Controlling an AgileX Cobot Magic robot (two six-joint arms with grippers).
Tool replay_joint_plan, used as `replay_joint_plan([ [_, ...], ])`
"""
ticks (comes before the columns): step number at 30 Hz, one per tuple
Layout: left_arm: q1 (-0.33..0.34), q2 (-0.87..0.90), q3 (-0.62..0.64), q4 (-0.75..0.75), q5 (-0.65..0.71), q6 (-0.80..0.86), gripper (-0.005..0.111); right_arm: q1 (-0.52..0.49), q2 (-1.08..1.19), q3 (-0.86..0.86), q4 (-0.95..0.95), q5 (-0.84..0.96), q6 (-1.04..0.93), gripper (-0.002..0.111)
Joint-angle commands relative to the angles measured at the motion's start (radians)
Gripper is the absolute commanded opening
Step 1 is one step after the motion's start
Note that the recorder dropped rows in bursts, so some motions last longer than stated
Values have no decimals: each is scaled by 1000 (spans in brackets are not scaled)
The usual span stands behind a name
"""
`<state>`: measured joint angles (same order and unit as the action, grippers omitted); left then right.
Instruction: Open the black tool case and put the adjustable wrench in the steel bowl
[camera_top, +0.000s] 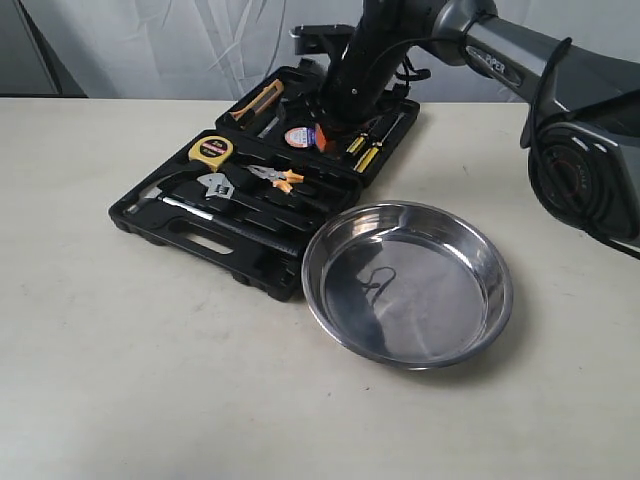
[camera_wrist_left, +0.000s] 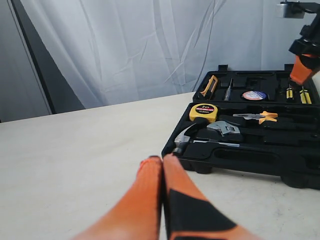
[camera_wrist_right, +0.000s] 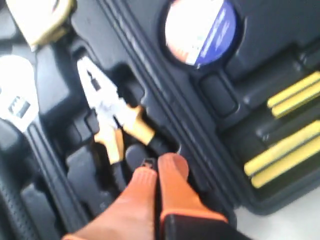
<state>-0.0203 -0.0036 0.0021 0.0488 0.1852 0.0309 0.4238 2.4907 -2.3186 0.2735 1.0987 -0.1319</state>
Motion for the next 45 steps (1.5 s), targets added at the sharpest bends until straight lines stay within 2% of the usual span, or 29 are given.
replay_joint_plan([
  [1,-1,4,-2,-2,-6,-1,0,19,5,-10,110,-224,7,-1],
  [4,-1,4,-2,-2,-6,-1,0,58,16,-10,319,-305,-104,-1],
  [5,-1,4,-2,-2,-6,-1,0,71,17,-10,249,-285,-57,-1],
  [6,-1,4,-2,-2,-5,-1,0,77,17,-10,251,-253,-64,-1],
  [9,-1,4,-2,-2,-5,-1,0,84,18,-10,353,-46,-267,-1],
  [11,-1,4,-2,-2,-5,-1,0,84,18,-10,368,56,-299,-1],
  [12,-1,4,-2,-2,-5,-1,0,84,18,-10,330,122,-323,-1],
  [16,-1,4,-2,-2,-5,-1,0,75,18,-10,75,122,-312,-1],
  [21,-1,4,-2,-2,-5,-1,0,75,18,-10,-119,122,-292,-1],
  [29,-1,4,-2,-2,-5,-1,0,74,18,-10,-462,65,-10,-1],
  [34,-1,4,-2,-2,-5,-1,0,66,18,-10,-655,121,153,-1],
  [39,-1,4,-2,-2,-5,-1,0,31,9,2,-558,122,132,-1],
  [45,-1,4,-2,-2,-5,-1,0,3,-13,81,-115,122,-80,-1],
])
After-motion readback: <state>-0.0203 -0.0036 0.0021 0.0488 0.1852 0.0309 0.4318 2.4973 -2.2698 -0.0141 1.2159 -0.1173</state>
